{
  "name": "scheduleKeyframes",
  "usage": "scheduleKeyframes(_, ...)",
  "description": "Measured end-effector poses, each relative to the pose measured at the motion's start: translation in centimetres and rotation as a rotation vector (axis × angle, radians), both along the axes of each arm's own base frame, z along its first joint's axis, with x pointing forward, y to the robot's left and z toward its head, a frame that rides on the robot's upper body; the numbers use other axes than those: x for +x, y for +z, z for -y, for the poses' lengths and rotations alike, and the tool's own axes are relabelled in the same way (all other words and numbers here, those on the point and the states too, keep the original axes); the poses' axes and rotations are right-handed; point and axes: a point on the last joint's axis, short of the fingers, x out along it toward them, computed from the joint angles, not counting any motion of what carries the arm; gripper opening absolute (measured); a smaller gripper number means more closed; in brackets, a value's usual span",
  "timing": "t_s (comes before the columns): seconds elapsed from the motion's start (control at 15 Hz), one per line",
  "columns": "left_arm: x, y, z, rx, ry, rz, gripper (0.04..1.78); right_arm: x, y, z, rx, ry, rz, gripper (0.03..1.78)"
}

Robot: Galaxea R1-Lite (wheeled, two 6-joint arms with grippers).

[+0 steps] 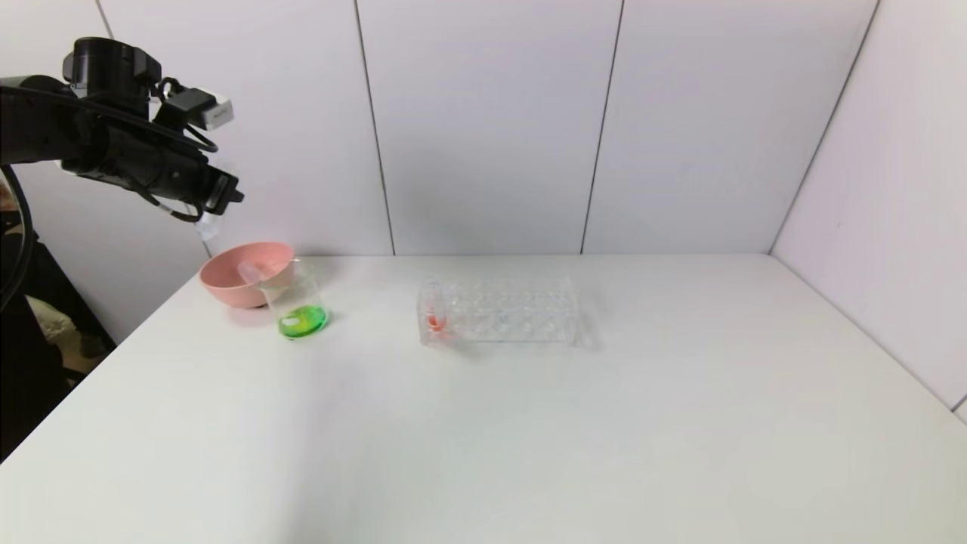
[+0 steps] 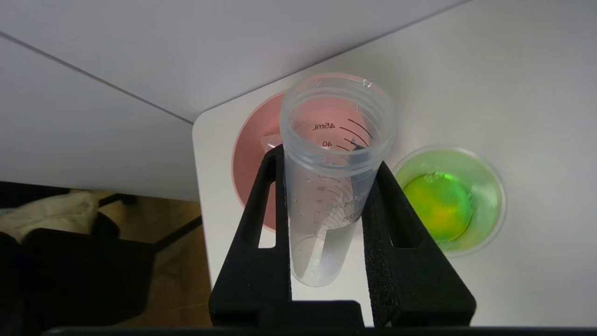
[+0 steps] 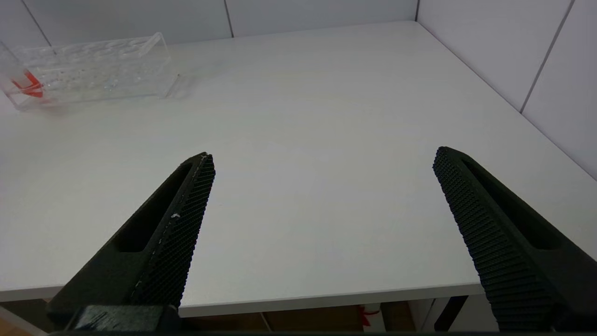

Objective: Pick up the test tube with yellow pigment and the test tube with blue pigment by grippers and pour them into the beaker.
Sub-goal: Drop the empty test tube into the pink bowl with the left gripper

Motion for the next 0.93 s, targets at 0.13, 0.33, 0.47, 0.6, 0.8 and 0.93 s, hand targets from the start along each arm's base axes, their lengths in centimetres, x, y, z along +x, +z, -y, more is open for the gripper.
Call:
scheduleKeyframes(0.13,0.3,0.3,0.1,-0.183,0.076,0.048,0.45,0.0,0.0,0.0,0.0,0.0,0.0,1.71)
scheduleKeyframes(0.33,1.6,0.1,-0.1,-0.438,0.173,0.142,0.45,0.0,0.0,0.0,0.0,0.0,0.0,1.71)
scheduleKeyframes(0.47,2.6,-1.0,-0.3,-0.518,0.203,0.16,0.45,0.0,0.0,0.0,0.0,0.0,0.0,1.71)
scheduleKeyframes(0.6,3.2,-2.3,-0.5,-0.524,0.218,0.141,0.45,0.0,0.0,0.0,0.0,0.0,0.0,1.71)
scheduleKeyframes(0.8,4.6,-3.8,-1.1,-0.517,0.22,0.174,0.45,0.0,0.0,0.0,0.0,0.0,0.0,1.71)
scheduleKeyframes(0.93,5.2,-5.0,-1.6,-0.51,0.231,0.164,0.45,0.0,0.0,0.0,0.0,0.0,0.0,1.71)
